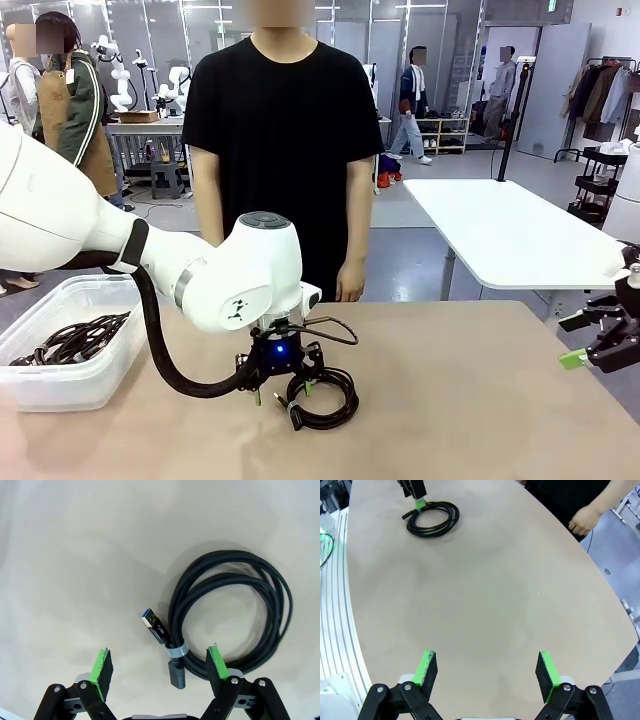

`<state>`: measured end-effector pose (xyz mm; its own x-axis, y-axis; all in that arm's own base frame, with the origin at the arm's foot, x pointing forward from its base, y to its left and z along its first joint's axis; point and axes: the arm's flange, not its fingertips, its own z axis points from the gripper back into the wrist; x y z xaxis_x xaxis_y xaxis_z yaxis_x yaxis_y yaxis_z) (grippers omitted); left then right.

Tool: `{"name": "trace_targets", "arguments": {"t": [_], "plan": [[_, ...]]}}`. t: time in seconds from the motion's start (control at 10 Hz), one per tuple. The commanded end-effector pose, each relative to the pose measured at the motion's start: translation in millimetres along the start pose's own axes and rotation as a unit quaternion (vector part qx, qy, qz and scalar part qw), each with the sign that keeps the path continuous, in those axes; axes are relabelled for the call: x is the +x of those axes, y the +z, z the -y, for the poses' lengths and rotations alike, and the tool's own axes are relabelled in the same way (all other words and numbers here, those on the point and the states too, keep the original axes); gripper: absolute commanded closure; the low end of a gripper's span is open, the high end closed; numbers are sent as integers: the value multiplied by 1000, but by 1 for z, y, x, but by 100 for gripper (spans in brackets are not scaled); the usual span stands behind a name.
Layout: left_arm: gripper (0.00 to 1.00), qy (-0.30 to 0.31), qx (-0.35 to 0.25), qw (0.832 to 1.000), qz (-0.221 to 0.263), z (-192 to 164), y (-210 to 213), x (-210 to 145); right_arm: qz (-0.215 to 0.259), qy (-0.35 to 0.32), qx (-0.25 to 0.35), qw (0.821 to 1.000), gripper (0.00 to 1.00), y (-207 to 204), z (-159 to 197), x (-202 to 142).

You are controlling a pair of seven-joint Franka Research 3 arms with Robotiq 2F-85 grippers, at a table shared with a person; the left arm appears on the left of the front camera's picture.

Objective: Organize and store the cables.
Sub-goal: Place the USB Extension Cable into the Organizing box.

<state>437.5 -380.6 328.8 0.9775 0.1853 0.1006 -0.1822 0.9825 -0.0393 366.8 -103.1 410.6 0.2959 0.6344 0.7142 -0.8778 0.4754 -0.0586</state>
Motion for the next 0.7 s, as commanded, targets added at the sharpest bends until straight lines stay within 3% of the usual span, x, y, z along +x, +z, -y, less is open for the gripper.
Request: {"name": "trace_targets", "arguments": {"t": [0.0,0.4,0.5,0.6], "plan": [[6,29,15,999,4,7,-15,-1,3,-8,-4,1000,0,1,3,1],[6,28,18,999,13,3,-22,-4,3,-8,-4,1000,0,1,3,1],[36,39,16,999,20,2,-24,-6,3,-8,-4,1000,0,1,3,1],[56,31,5,999,19,1,-24,-6,3,-8,-4,1000,0,1,3,1]]}}
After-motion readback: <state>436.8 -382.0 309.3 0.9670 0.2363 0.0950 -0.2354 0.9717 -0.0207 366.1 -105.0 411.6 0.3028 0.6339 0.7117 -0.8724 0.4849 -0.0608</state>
